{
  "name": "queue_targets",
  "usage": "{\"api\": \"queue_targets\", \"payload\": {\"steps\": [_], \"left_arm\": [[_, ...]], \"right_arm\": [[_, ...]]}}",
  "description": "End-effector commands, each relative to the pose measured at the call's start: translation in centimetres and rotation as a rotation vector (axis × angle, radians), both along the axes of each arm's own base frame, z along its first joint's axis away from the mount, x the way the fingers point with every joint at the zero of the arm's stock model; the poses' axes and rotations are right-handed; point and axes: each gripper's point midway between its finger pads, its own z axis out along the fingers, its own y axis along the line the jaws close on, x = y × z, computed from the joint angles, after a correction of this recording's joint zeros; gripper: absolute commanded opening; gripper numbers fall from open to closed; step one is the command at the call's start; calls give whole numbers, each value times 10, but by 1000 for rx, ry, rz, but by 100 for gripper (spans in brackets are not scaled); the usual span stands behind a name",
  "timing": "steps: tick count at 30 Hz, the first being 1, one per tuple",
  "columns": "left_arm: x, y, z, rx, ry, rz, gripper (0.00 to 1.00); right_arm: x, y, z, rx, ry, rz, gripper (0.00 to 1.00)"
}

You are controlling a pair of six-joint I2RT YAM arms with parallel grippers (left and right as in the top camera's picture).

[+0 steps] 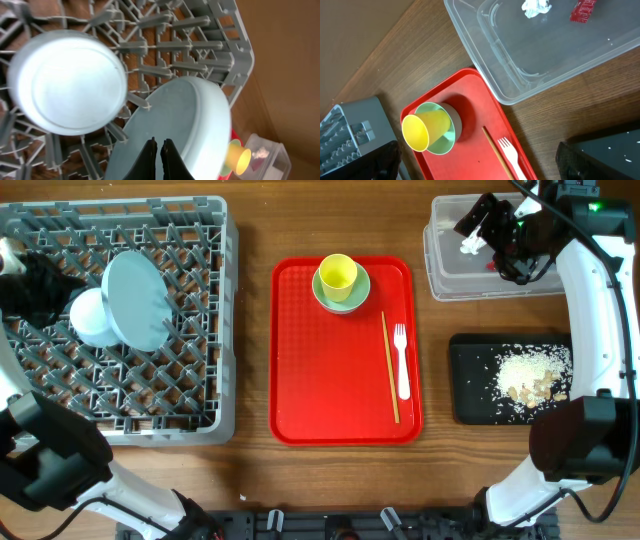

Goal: Sort waste into correct bins and load items into the dishwasher rack
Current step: 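Release the plate and lift the left gripper out of the rack, then reach the left gripper over the yellow cup on the red tray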

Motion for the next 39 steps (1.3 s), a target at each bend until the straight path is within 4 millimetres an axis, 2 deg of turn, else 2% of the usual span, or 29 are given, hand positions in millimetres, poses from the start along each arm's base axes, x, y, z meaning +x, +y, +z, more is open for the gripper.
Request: {"api": "queue_targets", "payload": {"steps": [1, 6, 8, 9, 10, 11, 12, 13, 14, 16, 19, 20, 25, 28, 33, 34, 36, 39], "left_arm": [[2, -8, 19, 23, -64, -53, 4], [-12, -18, 85, 130, -210, -54, 4], [-28, -29, 122, 177, -283, -45, 7], [-37, -35, 138, 181, -306, -27, 17], [-46, -42, 150, 181, -325, -8, 39], [-53, -46, 159, 179, -336, 6, 91], [-62, -53, 168, 172, -347, 22, 100], [-68, -60, 173, 162, -351, 25, 100], [-78, -75, 180, 137, -356, 12, 100], [-90, -102, 180, 80, -336, -43, 100], [-104, -143, 167, 3, -244, -138, 100], [-109, -164, 162, -8, -215, -219, 100], [-121, -263, 150, 31, -195, -615, 100], [-123, -299, 135, 112, -168, -752, 100], [-120, -334, 98, 212, -24, -794, 100], [-121, -341, 93, 210, -9, -817, 100], [-121, -352, 85, 210, 11, -849, 100], [-113, -365, 79, 211, -2, -874, 100]], "right_arm": [[-1, -2, 11, -20, -29, -6, 100], [-1, -2, 11, -20, -29, -6, 100], [-1, -2, 11, -20, -29, -6, 100], [-1, -2, 11, -20, -29, -6, 100], [-1, -2, 11, -20, -29, -6, 100], [-1, -2, 11, -20, -29, -6, 100], [-1, -2, 11, -20, -29, -6, 100], [-1, -2, 11, -20, -29, -6, 100], [-1, -2, 11, -19, -29, -6, 100], [-1, -2, 11, -20, -29, -6, 100], [-1, -2, 11, -20, -29, -6, 100], [-1, -2, 11, -20, -29, -6, 100], [-1, -2, 11, -20, -29, -6, 100], [-1, -2, 11, -19, -29, -6, 100], [6, -1, 15, 141, 14, -268, 100], [6, -1, 15, 151, 17, -278, 100], [4, 13, 19, 216, 25, -224, 100], [2, 46, 27, 266, -20, -8, 100]]}}
